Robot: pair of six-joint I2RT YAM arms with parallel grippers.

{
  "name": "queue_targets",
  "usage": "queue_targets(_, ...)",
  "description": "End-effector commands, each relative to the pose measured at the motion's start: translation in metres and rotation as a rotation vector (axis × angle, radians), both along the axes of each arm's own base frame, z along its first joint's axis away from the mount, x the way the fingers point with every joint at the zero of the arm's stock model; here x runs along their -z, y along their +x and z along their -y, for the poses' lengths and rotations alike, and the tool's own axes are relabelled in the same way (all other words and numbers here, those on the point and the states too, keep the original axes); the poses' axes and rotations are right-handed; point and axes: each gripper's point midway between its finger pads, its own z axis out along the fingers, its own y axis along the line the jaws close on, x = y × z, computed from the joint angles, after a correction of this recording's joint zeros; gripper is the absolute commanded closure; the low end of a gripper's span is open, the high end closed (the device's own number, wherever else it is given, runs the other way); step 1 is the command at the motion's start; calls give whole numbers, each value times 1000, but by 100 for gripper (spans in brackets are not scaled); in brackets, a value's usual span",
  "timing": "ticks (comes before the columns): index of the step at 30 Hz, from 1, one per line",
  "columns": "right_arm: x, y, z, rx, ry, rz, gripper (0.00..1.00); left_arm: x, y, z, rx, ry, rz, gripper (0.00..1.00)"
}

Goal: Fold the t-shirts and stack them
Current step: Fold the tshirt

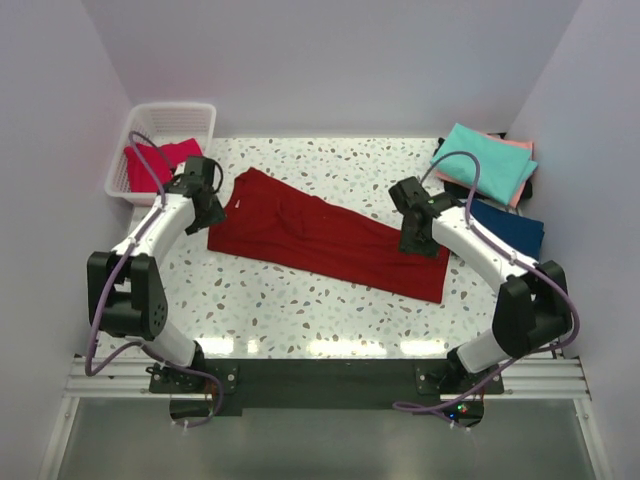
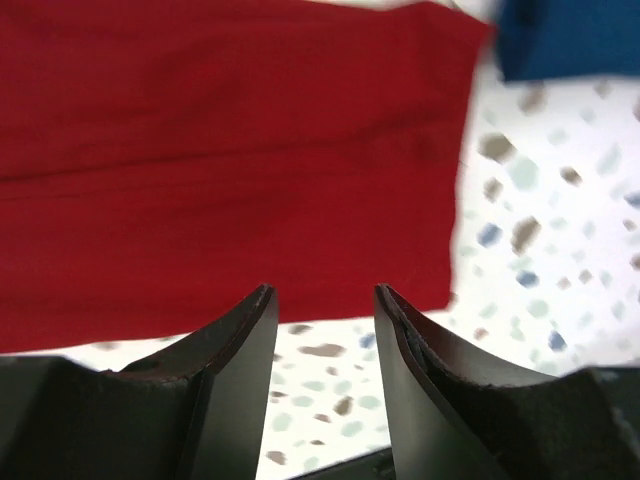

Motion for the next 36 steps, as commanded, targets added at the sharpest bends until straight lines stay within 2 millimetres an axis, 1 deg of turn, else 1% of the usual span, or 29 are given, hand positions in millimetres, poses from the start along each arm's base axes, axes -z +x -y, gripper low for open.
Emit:
queue_targets(1, -27, 51, -60, -149, 95, 163, 53, -22, 26, 19, 101, -89, 120, 41)
queue_targets(2, -18, 56, -76, -180, 138, 145, 53, -22, 30, 26, 123, -122, 127, 40)
queue_targets(3, -18, 63, -89, -226, 171, 155, 53, -21, 33, 30, 143, -137, 128, 40)
queue_targets(4, -25, 77, -108, -254, 220, 201, 53, -18, 37, 34, 157, -151, 123, 40)
queue_targets(5, -14, 83, -121, -274, 248, 180, 53, -18, 43, 40, 176, -180, 140, 39)
queue_targets(6, -13, 89, -130, -308, 266, 184, 53, -17, 46, 44, 194, -192, 142, 39)
queue_targets(7, -22, 104, -148, -338, 297, 235, 53, -15, 52, 47, 210, -206, 145, 39)
queue_targets(8, -22, 111, -158, -356, 315, 242, 53, -17, 58, 52, 224, -225, 162, 39)
queue_targets(9, -7, 117, -167, -389, 314, 215, 54, -16, 62, 54, 230, -235, 168, 39)
queue_targets(10, -19, 133, -184, -421, 342, 266, 55, -16, 70, 57, 238, -246, 176, 39)
queue_targets(11, -19, 140, -193, -436, 346, 271, 56, -17, 76, 63, 254, -270, 189, 39)
queue_targets(12, -2, 144, -202, -463, 344, 233, 59, -21, 82, 64, 252, -274, 205, 39)
queue_targets(13, -16, 158, -218, -492, 365, 280, 60, -16, 85, 71, 270, -305, 201, 39)
queue_targets(14, -12, 162, -226, -506, 365, 276, 62, -17, 91, 76, 283, -328, 218, 39)
queue_targets(15, 0, 165, -236, -531, 372, 257, 65, -19, 95, 78, 286, -335, 229, 39)
queue_targets(16, -10, 173, -248, -551, 388, 286, 66, -13, 97, 80, 289, -339, 222, 39)
queue_targets(18, -9, 179, -260, -569, 397, 293, 68, -13, 105, 82, 290, -343, 234, 39)
queue_targets(19, -7, 183, -271, -590, 411, 292, 69, -6, 107, 82, 288, -344, 217, 39)
queue_targets(21, -5, 184, -282, -615, 419, 292, 69, -4, 112, 89, 300, -354, 217, 40)
queue_targets(22, -4, 185, -292, -638, 433, 296, 69, 3, 114, 92, 305, -355, 205, 40)
queue_targets(24, -3, 186, -301, -663, 444, 302, 68, 5, 119, 102, 326, -353, 206, 40)
queue_targets(25, -7, 186, -310, -682, 454, 314, 68, 12, 121, 106, 334, -350, 193, 40)
queue_targets(26, 2, 186, -314, -691, 454, 301, 68, 15, 122, 112, 349, -342, 190, 40)
queue_targets(28, 0, 187, -323, -716, 455, 316, 66, 24, 126, 118, 355, -327, 170, 41)
queue_targets(29, 6, 184, -330, -734, 471, 299, 64, 27, 127, 123, 362, -321, 163, 41)
queue_targets(31, 5, 185, -337, -749, 472, 298, 61, 32, 131, 125, 359, -306, 154, 41)
queue_targets(32, 13, 185, -339, -753, 469, 283, 59, 34, 131, 127, 362, -302, 148, 41)
queue_targets(33, 11, 186, -341, -759, 468, 289, 58, 38, 134, 127, 359, -295, 142, 41)
queue_targets(36, 19, 187, -343, -761, 464, 277, 56, 45, 137, 124, 342, -267, 130, 41)
